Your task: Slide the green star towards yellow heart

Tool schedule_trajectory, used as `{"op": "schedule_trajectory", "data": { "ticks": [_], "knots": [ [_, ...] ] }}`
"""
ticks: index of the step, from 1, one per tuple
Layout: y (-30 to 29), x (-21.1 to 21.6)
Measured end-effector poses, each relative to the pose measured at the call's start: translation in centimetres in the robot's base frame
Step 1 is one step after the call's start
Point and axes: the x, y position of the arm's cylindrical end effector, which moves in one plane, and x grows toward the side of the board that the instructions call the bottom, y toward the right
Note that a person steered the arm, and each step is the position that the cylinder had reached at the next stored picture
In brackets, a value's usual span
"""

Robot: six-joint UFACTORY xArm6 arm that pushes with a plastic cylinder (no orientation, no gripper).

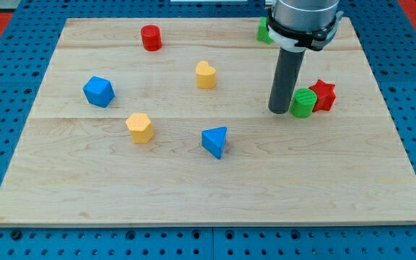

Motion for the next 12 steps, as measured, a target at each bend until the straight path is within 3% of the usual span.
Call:
{"op": "schedule_trajectory", "data": {
  "ticks": [2, 4, 7, 8, 9, 11, 12],
  "knots": [
    [0.0, -0.1],
    [0.2, -5.1],
    [7.9, -15.0],
    [7.7, -20.1],
    [4.7, -22.3],
    [-3.8, -20.6],
    [-4.8, -18.0]
  ]
}}
